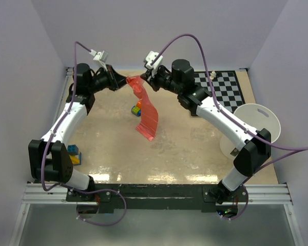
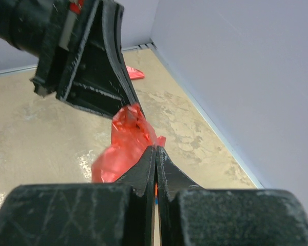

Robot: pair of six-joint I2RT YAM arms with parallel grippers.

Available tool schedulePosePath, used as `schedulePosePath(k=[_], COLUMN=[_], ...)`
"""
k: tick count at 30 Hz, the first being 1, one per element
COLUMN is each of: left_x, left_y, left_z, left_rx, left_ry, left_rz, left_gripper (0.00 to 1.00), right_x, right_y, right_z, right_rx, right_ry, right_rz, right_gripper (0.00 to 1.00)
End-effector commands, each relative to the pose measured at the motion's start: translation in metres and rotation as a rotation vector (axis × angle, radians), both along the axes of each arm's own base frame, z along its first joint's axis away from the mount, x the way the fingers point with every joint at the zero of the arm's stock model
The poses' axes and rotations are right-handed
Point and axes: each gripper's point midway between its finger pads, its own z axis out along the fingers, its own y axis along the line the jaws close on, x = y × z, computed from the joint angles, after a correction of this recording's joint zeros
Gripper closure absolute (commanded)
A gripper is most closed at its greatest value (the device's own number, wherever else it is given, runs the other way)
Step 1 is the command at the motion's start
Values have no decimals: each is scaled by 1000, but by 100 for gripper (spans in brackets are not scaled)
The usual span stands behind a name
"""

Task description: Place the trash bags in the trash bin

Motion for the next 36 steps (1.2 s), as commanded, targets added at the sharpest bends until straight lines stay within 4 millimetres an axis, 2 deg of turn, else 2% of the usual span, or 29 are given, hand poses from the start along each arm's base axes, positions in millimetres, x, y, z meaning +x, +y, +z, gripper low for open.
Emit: schedulePosePath(k=[1, 5, 6, 7, 8, 9, 11, 14, 18, 21, 28, 31, 36], left_x=[-9, -18, -18, -19, -18, -18, -18, -19, -22, -24, -30, -32, -38], left_y=[15, 13, 14, 13, 13, 14, 17, 18, 16, 15, 14, 13, 12], left_z=[34, 57, 59, 61, 61, 59, 57, 56, 59, 61, 69, 71, 76], left_rx=[-61, -72, -67, -61, -46, -32, -11, 10, 23, 22, 29, 29, 27], left_ry=[-85, -166, -178, -189, -203, -201, -213, -225, -242, -248, -267, -270, -284], left_rz=[-41, -99, -98, -101, -91, -82, -67, -53, -50, -52, -52, -55, -64], left_gripper=[100, 100, 100, 100, 100, 100, 100, 100, 100, 100, 100, 100, 100], right_x=[-2, 6, 6, 6, 5, 3, -4, -8, -4, 0, 1, -1, 7], right_y=[-19, -25, -24, -24, -22, -19, -13, -4, 11, 22, 27, 26, 20], right_z=[43, 30, 27, 30, 34, 43, 62, 83, 80, 66, 42, 36, 28], right_rx=[44, 32, 39, 59, 102, 139, 187, 249, 289, 285, 233, 216, 216], right_ry=[-125, -85, -62, -44, 3, 20, 47, 81, 150, 194, 202, 205, 214], right_rz=[-69, -114, -118, -124, -126, -111, -69, -28, 8, 29, 47, 53, -7], right_gripper=[100, 100, 96, 81, 61, 48, 36, 27, 25, 25, 27, 33, 49])
